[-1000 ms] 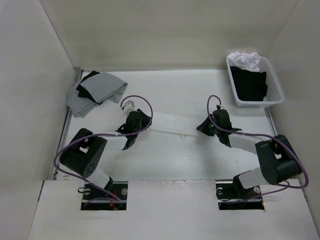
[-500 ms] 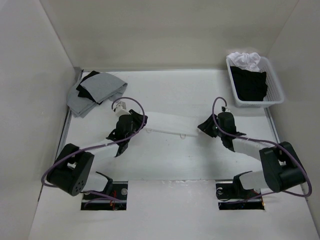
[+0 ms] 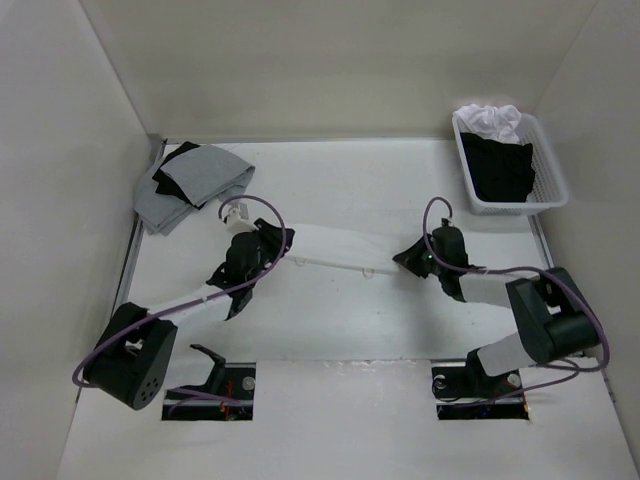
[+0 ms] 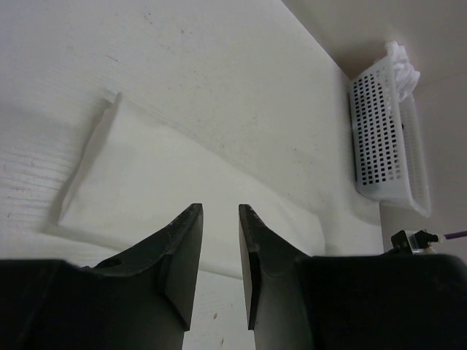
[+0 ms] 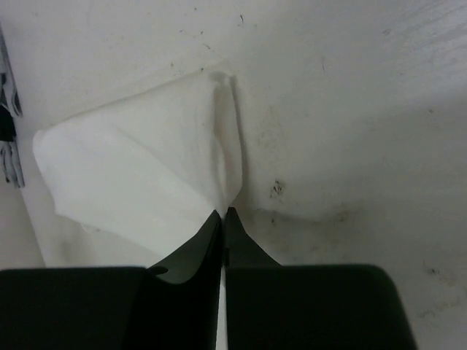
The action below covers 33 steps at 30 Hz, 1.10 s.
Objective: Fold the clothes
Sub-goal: Fold the tank top
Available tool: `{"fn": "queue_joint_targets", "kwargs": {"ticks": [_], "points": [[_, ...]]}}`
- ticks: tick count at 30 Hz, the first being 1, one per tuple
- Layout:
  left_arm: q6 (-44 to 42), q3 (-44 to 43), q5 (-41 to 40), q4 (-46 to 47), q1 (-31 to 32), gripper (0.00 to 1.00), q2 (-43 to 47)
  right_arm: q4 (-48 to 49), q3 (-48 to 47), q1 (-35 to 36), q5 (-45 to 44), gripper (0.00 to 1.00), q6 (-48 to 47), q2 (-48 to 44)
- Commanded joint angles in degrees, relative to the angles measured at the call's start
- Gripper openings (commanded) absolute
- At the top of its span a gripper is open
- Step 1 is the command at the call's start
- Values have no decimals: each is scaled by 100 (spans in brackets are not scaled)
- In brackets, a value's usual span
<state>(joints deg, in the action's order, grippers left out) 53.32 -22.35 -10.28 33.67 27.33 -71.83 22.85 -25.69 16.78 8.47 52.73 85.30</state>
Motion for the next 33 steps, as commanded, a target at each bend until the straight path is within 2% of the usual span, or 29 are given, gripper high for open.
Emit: {"fn": "queue_joint_targets", "kwargs": {"ticks": [1,7,11,15,21,31,33], "points": [[-50,38,53,219,136,25,240,-322,135,-117,-468,3,-95,-872],[117,-85,220,149,496,25,275,-2160,-452,127,-1496,3,-772,-2165],[109,-121,176,35,593,25,450,-2872,-1278,654,-1988,4,-1273,-2193],[73,-51,158,-185,506,26,766,-3330,-2192,1322,-2384,4,-1756,-1597],[21,187,176,-545,102,26,1461,-3691,-3388,2166,-2631,4,-1977,-402],[-23,451,483,-932,-637,27,2235,-4350,-5558,2932,-2693,6,-2214,1848],[-6,459,527,-932,-716,27,2218,-4508,-6024,3011,-2684,9,-2197,2331]]}}
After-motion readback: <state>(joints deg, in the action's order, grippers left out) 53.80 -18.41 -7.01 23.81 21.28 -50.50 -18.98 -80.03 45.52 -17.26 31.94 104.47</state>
